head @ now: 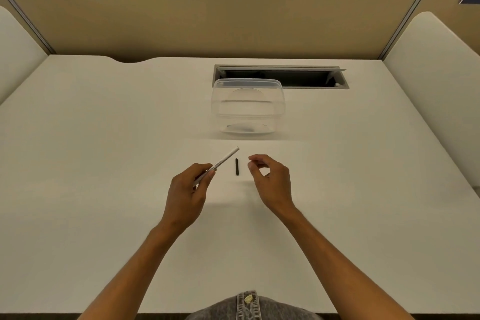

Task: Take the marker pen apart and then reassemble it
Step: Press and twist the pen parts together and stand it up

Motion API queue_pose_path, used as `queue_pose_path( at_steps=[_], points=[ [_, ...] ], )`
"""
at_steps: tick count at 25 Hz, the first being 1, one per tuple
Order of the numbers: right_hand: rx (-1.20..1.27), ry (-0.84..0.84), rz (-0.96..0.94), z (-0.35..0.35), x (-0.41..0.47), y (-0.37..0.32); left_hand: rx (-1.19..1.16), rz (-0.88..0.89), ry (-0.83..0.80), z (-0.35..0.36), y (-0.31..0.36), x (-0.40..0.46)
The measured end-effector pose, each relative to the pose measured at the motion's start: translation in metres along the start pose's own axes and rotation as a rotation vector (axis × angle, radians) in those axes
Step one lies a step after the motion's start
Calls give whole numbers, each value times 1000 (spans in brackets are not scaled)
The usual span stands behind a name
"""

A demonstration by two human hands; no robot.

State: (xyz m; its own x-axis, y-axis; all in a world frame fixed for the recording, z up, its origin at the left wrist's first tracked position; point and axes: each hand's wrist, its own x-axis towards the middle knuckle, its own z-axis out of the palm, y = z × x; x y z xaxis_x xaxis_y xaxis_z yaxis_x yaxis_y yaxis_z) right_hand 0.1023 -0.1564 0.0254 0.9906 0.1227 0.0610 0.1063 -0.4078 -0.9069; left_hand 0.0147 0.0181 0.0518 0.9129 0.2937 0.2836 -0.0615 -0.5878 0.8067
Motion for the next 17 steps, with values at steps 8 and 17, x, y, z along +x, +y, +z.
queue_pose_path(
  at_steps=[8,17],
  points=[
    [-450,-116,57,35,20,14,-11,-26,-8,-4,-4,-2],
    [-539,-120,-15,34,22,15,52,15,-4,-6,-7,-1]
  ],
)
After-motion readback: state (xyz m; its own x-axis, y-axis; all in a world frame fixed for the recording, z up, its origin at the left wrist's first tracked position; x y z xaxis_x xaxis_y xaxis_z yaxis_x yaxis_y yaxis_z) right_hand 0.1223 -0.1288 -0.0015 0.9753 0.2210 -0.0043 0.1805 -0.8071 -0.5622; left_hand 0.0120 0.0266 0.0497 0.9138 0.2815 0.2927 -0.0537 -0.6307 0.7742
